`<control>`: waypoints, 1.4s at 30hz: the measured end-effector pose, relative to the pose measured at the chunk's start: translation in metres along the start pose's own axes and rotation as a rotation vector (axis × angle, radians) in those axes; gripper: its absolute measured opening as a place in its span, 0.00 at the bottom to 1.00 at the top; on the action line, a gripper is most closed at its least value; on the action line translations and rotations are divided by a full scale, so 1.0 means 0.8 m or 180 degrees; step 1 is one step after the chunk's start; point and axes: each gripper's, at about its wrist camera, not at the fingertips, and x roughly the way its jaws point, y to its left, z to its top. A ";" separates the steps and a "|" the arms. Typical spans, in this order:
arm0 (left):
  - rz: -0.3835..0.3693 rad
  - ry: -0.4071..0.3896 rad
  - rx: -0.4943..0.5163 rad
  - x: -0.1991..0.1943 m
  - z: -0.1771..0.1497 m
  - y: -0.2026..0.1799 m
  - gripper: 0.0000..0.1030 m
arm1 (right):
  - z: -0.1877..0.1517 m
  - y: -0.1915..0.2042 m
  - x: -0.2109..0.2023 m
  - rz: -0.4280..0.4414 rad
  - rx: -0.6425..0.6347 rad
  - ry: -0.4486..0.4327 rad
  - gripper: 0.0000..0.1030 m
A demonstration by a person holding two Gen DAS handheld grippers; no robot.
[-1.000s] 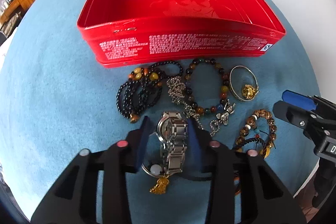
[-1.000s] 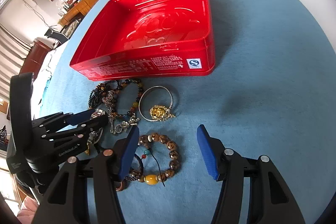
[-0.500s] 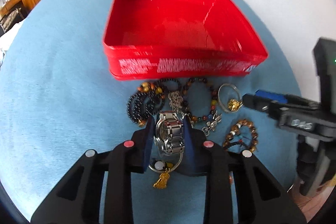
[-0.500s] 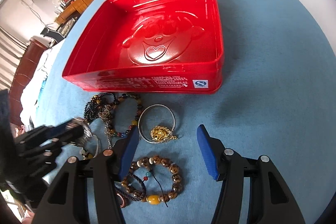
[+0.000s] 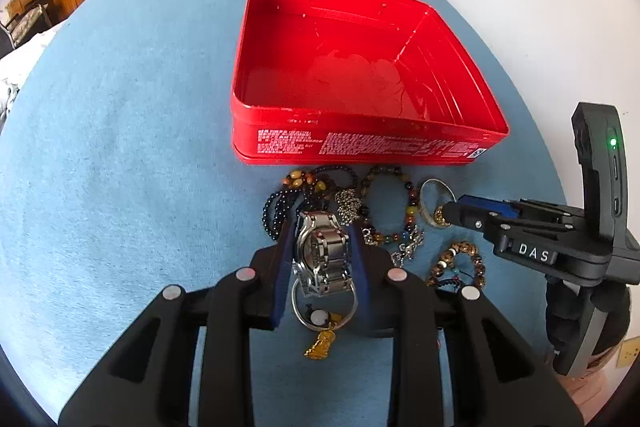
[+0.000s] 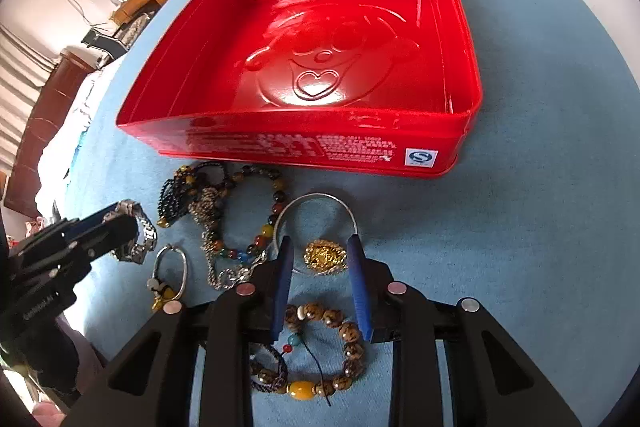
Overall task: Organize jewelry
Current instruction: 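Grasp the silver bangle with gold pendant with the right tool while the left tool holds the watch, then carry the watch and bangle into the red tin and open both tools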
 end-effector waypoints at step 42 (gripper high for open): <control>-0.0082 -0.0218 0.0058 -0.026 0.003 0.001 0.25 | -0.012 0.018 -0.064 0.0099 -0.0248 -0.0429 0.47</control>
